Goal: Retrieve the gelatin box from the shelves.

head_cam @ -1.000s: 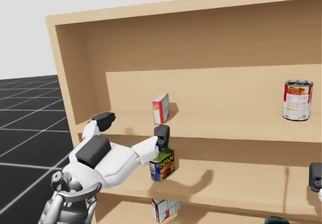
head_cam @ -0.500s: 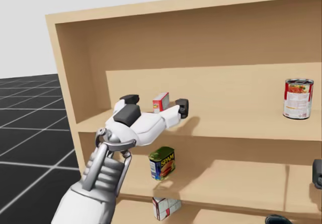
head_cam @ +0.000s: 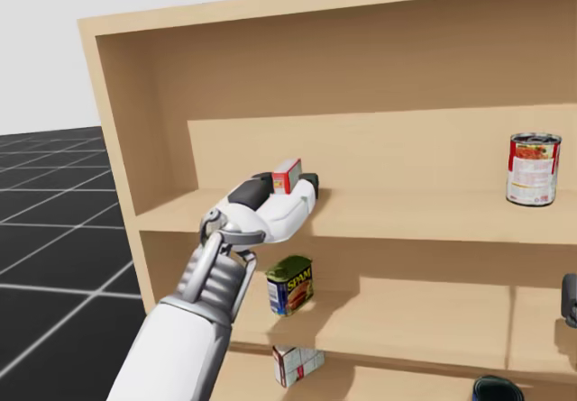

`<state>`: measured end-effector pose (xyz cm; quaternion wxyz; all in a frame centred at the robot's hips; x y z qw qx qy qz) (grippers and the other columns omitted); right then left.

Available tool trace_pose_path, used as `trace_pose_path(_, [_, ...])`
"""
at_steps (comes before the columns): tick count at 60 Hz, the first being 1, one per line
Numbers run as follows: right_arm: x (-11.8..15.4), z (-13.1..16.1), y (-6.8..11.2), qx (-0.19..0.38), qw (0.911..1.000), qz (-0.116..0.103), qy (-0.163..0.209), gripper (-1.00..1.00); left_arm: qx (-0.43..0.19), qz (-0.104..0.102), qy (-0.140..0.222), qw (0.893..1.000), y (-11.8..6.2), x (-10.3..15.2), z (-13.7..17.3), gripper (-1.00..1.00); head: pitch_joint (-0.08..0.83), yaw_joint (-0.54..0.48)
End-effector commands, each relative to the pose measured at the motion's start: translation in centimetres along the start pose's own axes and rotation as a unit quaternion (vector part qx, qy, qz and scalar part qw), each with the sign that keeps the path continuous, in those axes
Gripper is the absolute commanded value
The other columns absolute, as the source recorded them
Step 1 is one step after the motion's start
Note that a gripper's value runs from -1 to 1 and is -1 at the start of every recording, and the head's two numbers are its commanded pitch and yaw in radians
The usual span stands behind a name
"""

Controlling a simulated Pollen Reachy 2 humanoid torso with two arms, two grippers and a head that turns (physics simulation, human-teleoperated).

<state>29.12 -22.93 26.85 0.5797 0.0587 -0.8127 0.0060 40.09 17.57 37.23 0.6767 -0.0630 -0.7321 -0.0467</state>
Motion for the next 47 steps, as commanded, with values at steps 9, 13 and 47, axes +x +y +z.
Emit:
trace_pose_path(9, [0.0, 0.1, 0.2, -0.003, 1.0000, -0.007, 0.000, -1.00, 0.015, -0.017, 0.023, 0.999, -0.5, 0.6, 0.5, 1.00, 0.167, 0.27])
trace_pose_path(13, [-0.1, 0.1, 0.3, -0.003, 1.0000, -0.006, 0.000, -1.00, 0.015, -0.024, 0.015, 0.999, -0.6, 0.9, 0.7, 1.00, 0.168, 0.27])
trace_pose_path(47, [0.0, 0.1, 0.2, -0.006, 1.0000, -0.003, 0.000, -1.00, -0.003, -0.093, -0.038, 0.995, -1.0, 1.8, 11.8, 1.00, 0.171, 0.26])
